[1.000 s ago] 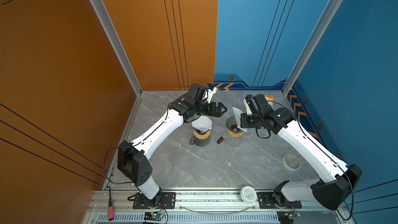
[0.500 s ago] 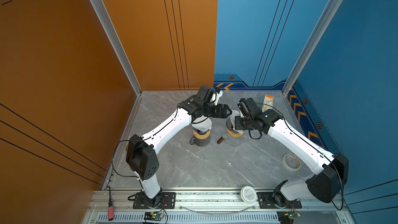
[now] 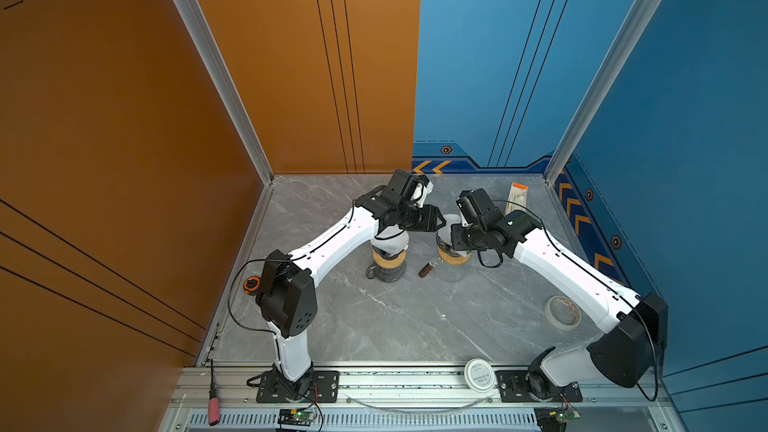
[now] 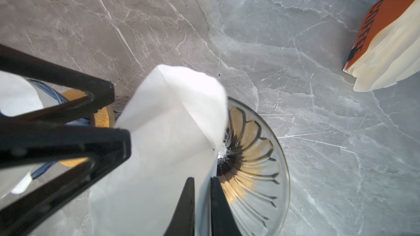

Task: Place the coffee filter in the dripper
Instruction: 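Lower the filter into the glass dripper and press it down with the right gripper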

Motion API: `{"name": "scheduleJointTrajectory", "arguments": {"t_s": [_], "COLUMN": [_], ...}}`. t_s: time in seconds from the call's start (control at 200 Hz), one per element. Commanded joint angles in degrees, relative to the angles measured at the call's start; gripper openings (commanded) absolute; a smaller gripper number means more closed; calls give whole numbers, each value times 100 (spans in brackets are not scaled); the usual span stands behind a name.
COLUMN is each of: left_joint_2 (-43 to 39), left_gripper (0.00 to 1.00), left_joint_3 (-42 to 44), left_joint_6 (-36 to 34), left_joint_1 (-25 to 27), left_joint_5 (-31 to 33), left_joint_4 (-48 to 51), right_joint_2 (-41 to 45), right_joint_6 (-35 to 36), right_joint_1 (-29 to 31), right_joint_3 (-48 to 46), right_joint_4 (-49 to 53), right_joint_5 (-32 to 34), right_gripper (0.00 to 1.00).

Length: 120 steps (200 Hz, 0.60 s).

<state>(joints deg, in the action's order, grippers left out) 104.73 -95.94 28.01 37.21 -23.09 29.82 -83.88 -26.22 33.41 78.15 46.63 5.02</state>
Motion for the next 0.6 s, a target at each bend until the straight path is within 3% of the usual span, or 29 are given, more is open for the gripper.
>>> {"name": "scheduleJointTrajectory", "arguments": {"t_s": [0.0,0.596], "left_joint_2": [148,519], "left_gripper": [49,38], "left_joint_3": [-243,-772], "left_joint_6": [-205,-676], "left_joint_1": [60,37], "left_joint_5": [-214,-284], "left_joint_4": [329,1052], "right_joint_2": [50,-347], "right_joint_6": [42,268], "right_joint_1": [-87,-341], "right_joint_3": [131,548], "right_joint_4": [33,669], "right_joint_5": [6,437], "right_gripper": [23,34]}}
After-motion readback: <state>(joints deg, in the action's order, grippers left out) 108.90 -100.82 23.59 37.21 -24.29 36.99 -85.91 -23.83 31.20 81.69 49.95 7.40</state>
